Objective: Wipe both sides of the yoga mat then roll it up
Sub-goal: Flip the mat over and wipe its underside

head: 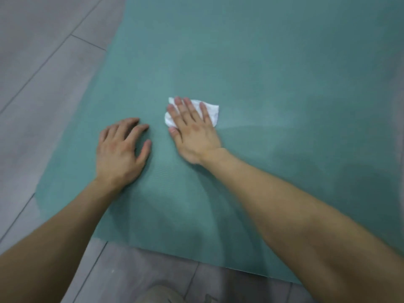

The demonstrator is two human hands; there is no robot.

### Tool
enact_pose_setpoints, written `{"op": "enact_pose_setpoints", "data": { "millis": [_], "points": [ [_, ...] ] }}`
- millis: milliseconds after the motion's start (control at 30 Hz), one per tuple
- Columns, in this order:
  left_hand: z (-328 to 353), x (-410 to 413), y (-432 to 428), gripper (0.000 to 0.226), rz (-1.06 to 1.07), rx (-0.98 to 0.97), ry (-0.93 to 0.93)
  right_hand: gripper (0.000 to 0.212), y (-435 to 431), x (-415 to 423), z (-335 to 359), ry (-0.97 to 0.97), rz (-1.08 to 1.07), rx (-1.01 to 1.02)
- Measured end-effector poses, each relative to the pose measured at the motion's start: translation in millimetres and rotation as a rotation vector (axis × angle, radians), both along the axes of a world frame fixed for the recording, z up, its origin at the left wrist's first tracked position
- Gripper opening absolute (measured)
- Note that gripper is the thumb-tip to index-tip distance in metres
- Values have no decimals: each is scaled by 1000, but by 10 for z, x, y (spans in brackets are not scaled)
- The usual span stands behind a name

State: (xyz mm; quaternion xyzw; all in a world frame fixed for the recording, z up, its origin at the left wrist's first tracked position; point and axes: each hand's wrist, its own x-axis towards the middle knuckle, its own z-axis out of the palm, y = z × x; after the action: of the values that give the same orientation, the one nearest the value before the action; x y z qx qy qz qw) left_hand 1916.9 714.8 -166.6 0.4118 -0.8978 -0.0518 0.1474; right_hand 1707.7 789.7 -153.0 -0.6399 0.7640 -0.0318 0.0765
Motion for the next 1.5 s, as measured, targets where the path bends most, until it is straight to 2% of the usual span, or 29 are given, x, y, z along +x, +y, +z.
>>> {"op": "enact_pose_setpoints", "data": {
  "millis": [67,133,167,267,333,433,533,567,833,1000,1100,1267,1400,1500],
  "points": [
    [-77,95,15,39,178,22,62,62,72,280,1,2,162,20],
    [-86,109,19,40,230,33,71,58,108,68,18,-19,284,45],
    [-79,105,7,40,224,33,76,57,80,-179,38,-34,262,61],
    [-69,88,26,40,192,30,107,58,27,-1099,105,-5,-86,128],
    [-81,91,8,40,203,19,118,60,-47,-1286,146,-2,-211,154],
    [-64,101,4,38,218,19,118,62,-160,-697,178,-91,-205,40],
    [-55,104,-4,35,213,15,133,63,-99,-30,52,-18,91,46],
    [-58,105,-3,35,214,11,135,62,-97,86,8,0,112,42],
    [-35,126,-22,36,212,-7,79,63,-235,208,-70,22,112,-81],
    [-37,140,-18,39,211,-15,55,58,-375,468,-142,8,304,-77],
    [-26,138,-26,37,197,-10,70,59,-456,28,-128,-3,167,-52],
    [-60,142,-20,37,194,-15,93,82,-325,-1325,-33,35,-431,40],
    [-41,123,-12,36,198,-27,98,73,-387,-1207,-66,20,-374,-7],
    [-42,113,-12,36,206,-21,96,67,-696,-769,-33,-3,-180,-18]
  ]
}}
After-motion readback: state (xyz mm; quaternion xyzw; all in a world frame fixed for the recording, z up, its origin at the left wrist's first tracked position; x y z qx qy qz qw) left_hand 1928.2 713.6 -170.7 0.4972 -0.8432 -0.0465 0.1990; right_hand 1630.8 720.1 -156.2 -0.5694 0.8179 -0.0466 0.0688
